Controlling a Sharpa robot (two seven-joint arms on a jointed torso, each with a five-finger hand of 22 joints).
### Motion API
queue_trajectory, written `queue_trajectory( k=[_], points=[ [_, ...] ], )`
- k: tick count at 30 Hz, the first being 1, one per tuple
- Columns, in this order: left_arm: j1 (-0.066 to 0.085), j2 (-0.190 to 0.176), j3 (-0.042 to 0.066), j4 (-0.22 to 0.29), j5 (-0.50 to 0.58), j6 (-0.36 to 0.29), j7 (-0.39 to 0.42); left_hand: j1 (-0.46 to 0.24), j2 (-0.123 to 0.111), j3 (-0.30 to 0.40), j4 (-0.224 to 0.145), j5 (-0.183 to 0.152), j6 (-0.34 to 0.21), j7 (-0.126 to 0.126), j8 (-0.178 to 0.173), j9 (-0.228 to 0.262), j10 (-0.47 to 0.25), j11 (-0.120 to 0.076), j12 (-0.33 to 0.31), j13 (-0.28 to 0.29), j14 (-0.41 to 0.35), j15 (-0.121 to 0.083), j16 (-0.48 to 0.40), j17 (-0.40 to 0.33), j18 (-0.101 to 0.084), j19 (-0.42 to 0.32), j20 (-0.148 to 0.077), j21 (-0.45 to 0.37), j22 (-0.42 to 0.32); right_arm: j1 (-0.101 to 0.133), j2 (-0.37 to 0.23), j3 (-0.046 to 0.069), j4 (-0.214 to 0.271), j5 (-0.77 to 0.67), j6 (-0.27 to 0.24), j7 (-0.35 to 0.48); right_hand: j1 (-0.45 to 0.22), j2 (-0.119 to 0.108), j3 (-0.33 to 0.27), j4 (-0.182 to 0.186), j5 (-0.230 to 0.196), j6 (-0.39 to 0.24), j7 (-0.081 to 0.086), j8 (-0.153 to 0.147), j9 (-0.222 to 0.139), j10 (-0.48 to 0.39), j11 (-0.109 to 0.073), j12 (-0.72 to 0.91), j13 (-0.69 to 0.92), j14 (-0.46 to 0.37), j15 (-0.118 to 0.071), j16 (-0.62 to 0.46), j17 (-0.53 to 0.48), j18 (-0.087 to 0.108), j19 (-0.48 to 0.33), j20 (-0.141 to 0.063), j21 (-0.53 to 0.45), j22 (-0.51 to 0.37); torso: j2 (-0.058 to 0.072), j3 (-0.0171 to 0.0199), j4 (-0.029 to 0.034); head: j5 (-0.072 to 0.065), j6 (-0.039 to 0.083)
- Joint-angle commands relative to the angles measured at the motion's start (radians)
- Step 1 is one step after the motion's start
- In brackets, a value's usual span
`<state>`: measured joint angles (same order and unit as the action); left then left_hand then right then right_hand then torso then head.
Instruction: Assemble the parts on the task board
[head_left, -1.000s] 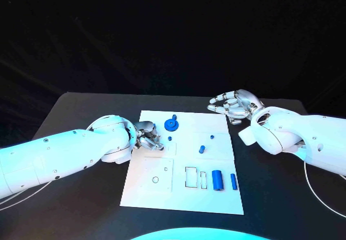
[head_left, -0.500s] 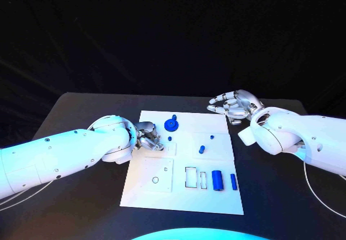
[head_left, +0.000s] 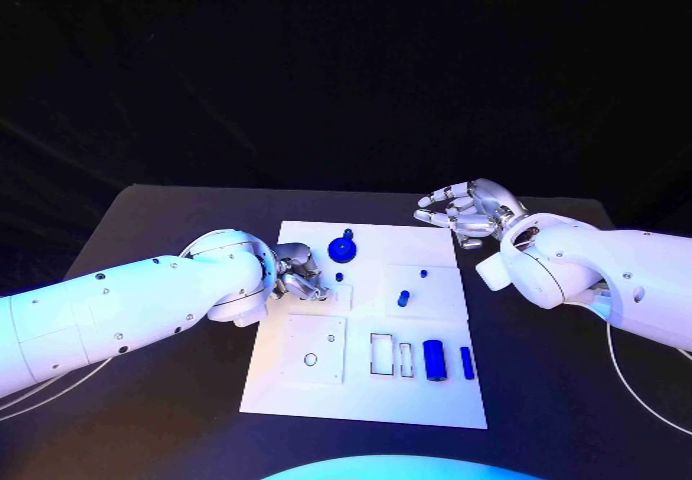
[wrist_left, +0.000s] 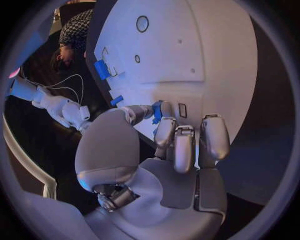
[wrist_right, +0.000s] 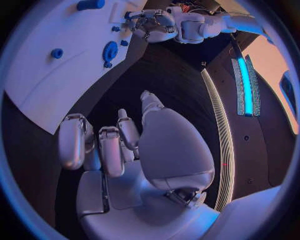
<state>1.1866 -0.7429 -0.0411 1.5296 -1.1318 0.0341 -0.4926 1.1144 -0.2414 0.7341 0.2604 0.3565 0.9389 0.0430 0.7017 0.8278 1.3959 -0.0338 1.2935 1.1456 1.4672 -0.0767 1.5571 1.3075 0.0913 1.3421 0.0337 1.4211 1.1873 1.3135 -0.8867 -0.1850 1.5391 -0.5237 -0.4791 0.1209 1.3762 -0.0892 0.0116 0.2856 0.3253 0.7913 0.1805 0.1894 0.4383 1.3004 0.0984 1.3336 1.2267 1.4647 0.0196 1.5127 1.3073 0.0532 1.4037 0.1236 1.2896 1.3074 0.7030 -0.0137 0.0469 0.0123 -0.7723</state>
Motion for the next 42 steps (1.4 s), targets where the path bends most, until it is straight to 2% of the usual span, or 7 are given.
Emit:
queue_trajectory(
  k=[1, 17, 32, 34, 36, 39, 42],
  points=[
    [-0.003, 0.01, -0.003, -0.003, 0.021, 0.031, -0.004, -0.011, 0.002, 0.194, -0.201, -0.003, 0.007, -0.007, -0.007, 0.002, 0.008, -0.001, 0.005, 0.002, 0.1, -0.007, 0.007, 0.249, -0.013, 0.006, -0.002, 0.006, 0.002, -0.001, 0.001, 0.0, 0.001, -0.008, 0.011, 0.01, -0.01, -0.003, 0.001, 0.004, 0.007, 0.004, 0.0, 0.004, -0.001, -0.001, -0.004, 0.0, 0.0, 0.068, -0.001, -0.005, 0.1, 0.02, -0.006, -0.001, -0.006, 0.048, 0.0, 0.0002, 0.0002, -0.001, 0.0],
    [-0.003, 0.03, -0.003, -0.037, 0.026, 0.033, -0.017, -0.034, 0.033, 0.159, -0.178, -0.022, 0.017, -0.014, -0.015, 0.004, 0.014, -0.006, 0.006, 0.009, 0.099, -0.011, 0.007, 0.248, -0.014, 0.008, -0.006, 0.005, 0.005, -0.001, -0.001, 0.0, 0.003, -0.008, 0.011, 0.01, -0.01, -0.003, 0.001, 0.004, 0.007, 0.004, 0.0, 0.004, -0.001, -0.001, -0.004, 0.0, 0.0, 0.068, -0.001, -0.005, 0.1, 0.02, -0.006, -0.001, -0.006, 0.048, 0.0, 0.0, 0.0, -0.003, 0.002],
    [-0.003, 0.034, -0.003, -0.042, 0.03, 0.062, -0.019, -0.034, 0.028, 0.125, -0.184, -0.029, 0.017, -0.014, -0.021, 0.007, 0.014, -0.006, 0.005, 0.012, 0.1, -0.011, 0.007, 0.248, -0.014, 0.009, -0.008, 0.005, 0.007, -0.001, -0.003, 0.0, 0.004, -0.008, 0.012, 0.01, -0.01, -0.003, 0.001, 0.004, 0.007, 0.004, 0.0, 0.004, -0.001, -0.001, -0.004, 0.0, 0.0, 0.068, -0.001, -0.005, 0.1, 0.02, -0.006, -0.001, -0.006, 0.048, 0.0, -0.0005, 0.0006, -0.004, -0.001],
    [-0.003, 0.034, -0.003, -0.043, 0.031, 0.063, -0.019, -0.065, 0.023, 0.038, -0.15, -0.039, 0.027, -0.022, -0.028, 0.006, 0.014, -0.01, 0.005, 0.015, 0.1, -0.014, 0.007, 0.249, -0.015, 0.009, -0.008, 0.003, 0.006, -0.001, -0.003, 0.0, 0.004, -0.008, 0.012, 0.01, -0.01, -0.003, 0.001, 0.004, 0.007, 0.004, 0.0, 0.004, -0.001, -0.001, -0.004, 0.0, 0.0, 0.068, -0.001, -0.005, 0.1, 0.02, -0.006, -0.001, -0.006, 0.048, 0.0, -0.0005, 0.0006, -0.004, -0.001],
    [-0.003, 0.034, -0.003, -0.044, 0.031, 0.064, -0.02, -0.075, 0.02, -0.014, -0.132, -0.044, 0.034, -0.022, -0.032, 0.005, 0.014, -0.01, 0.005, 0.017, 0.1, -0.014, 0.007, 0.249, -0.014, 0.009, -0.01, 0.002, 0.006, -0.001, -0.003, 0.0, 0.004, -0.008, 0.011, 0.01, -0.012, -0.002, 0.002, 0.004, 0.009, 0.005, -0.001, 0.005, -0.002, -0.001, -0.004, 0.001, -0.001, 0.067, -0.001, -0.005, 0.099, 0.021, -0.006, -0.001, -0.007, 0.047, 0.0, -0.0006, 0.0009, -0.004, -0.001],
    [-0.003, 0.033, -0.003, -0.046, 0.031, 0.065, -0.022, -0.067, 0.026, -0.127, -0.093, -0.051, 0.045, -0.023, -0.049, 0.0, 0.014, -0.012, 0.005, 0.024, 0.1, -0.016, 0.008, 0.25, -0.015, 0.011, -0.013, 0.0, 0.007, -0.001, -0.004, 0.0, 0.004, -0.008, 0.011, 0.011, -0.013, -0.002, 0.001, 0.004, 0.009, 0.005, -0.001, 0.005, -0.002, -0.002, -0.004, 0.0, -0.001, 0.067, -0.001, -0.006, 0.098, 0.021, -0.006, -0.001, -0.008, 0.047, 0.0, -0.0007, 0.0009, -0.004, 0.0],
    [-0.003, 0.033, -0.003, -0.047, 0.03, 0.065, -0.023, -0.062, 0.027, -0.178, -0.068, -0.055, 0.05, -0.023, -0.057, -0.001, 0.015, -0.012, 0.006, 0.029, 0.1, -0.017, 0.008, 0.251, -0.015, 0.011, -0.013, -0.001, 0.007, -0.001, -0.004, 0.0, 0.004, -0.008, 0.01, 0.011, -0.013, -0.002, 0.001, 0.004, 0.009, 0.005, -0.001, 0.005, -0.002, -0.002, -0.004, 0.0, -0.001, 0.067, -0.001, -0.006, 0.098, 0.021, -0.006, -0.001, -0.008, 0.047, 0.0, -0.0009, 0.0006, -0.004, -0.001]
  ],
)
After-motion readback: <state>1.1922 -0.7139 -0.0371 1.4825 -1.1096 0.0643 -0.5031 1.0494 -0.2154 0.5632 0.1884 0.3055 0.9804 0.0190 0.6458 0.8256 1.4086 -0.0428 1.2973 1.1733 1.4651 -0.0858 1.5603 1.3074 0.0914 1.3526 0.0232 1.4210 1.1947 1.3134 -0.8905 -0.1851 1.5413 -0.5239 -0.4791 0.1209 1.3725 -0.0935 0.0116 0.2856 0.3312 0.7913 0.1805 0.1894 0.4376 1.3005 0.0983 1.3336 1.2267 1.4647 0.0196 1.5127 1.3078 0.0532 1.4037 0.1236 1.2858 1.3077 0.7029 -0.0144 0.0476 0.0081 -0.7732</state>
